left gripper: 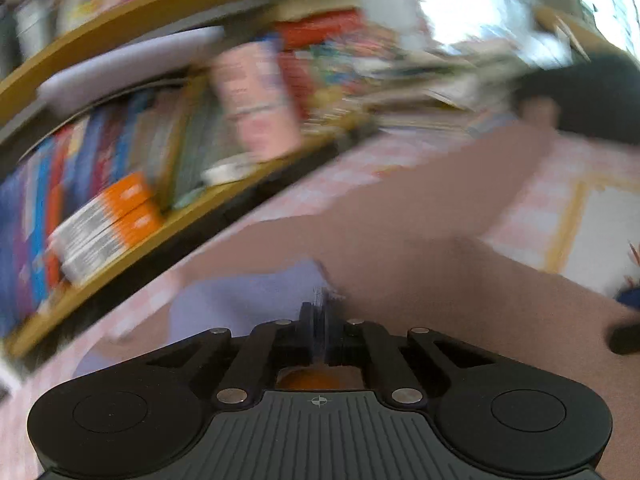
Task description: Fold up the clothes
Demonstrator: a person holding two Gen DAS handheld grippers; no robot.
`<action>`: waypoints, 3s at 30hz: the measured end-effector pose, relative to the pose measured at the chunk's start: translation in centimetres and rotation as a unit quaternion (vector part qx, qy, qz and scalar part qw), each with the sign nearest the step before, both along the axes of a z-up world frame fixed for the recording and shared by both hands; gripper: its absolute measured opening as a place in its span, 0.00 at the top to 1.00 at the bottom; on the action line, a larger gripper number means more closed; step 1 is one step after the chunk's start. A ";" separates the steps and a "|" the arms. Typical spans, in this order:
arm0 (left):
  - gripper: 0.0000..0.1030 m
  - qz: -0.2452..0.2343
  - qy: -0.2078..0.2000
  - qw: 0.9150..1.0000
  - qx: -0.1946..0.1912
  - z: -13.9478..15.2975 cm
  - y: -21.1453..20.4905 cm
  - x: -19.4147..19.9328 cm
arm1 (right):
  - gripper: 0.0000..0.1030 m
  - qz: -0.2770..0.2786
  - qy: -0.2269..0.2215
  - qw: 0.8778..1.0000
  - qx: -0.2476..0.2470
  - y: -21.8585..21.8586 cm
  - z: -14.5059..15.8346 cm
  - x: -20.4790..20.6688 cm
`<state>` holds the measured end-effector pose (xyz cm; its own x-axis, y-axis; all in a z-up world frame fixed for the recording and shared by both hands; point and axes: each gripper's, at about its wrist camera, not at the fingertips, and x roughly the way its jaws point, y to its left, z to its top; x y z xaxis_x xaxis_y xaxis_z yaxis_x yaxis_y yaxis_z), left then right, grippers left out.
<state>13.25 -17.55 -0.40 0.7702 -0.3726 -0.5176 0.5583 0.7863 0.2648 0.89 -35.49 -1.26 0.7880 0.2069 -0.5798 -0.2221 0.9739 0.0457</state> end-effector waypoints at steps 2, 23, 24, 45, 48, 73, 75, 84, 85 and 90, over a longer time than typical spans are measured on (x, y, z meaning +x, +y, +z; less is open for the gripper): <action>0.95 0.036 0.019 0.997 -0.061 1.5 4.1 0.9 | 0.81 0.000 0.000 1.000 0.001 0.0 0.0 0.0; 0.96 0.404 -0.084 0.903 -0.117 6.6 38.1 -3.4 | 0.81 -0.016 -0.004 0.999 -0.043 1.6 0.2 -0.1; 0.96 0.411 -0.086 0.900 -0.119 6.5 38.8 -3.5 | 0.81 -0.019 -0.003 0.999 -0.046 1.8 0.3 -0.1; 0.96 0.442 -0.095 0.882 -0.135 6.5 43.4 -4.8 | 0.82 -0.023 0.000 0.998 -0.053 3.2 0.3 0.0; 0.96 0.440 -0.096 0.883 -0.131 6.8 43.2 -5.0 | 0.82 -0.022 -0.002 0.999 -0.050 3.1 0.3 0.0; 0.27 0.238 0.075 0.945 -0.213 1.8 30.8 -15.0 | 0.81 -0.010 -0.006 0.999 -0.049 2.7 0.2 0.0; 0.27 0.225 0.086 0.950 -0.200 1.2 29.6 -14.7 | 0.81 -0.009 -0.003 0.999 -0.049 2.7 0.2 0.1; 0.28 0.226 0.124 0.948 -0.188 -0.2 28.6 -14.9 | 0.81 -0.013 -0.003 0.999 -0.035 2.4 0.2 0.0; 0.28 0.223 0.130 0.948 -0.186 -0.4 28.5 -15.0 | 0.81 -0.014 -0.001 0.999 -0.032 2.3 0.2 0.0; 0.31 0.228 0.141 0.947 -0.178 -0.5 28.3 -15.9 | 0.80 -0.023 0.003 1.000 -0.007 1.8 0.1 0.2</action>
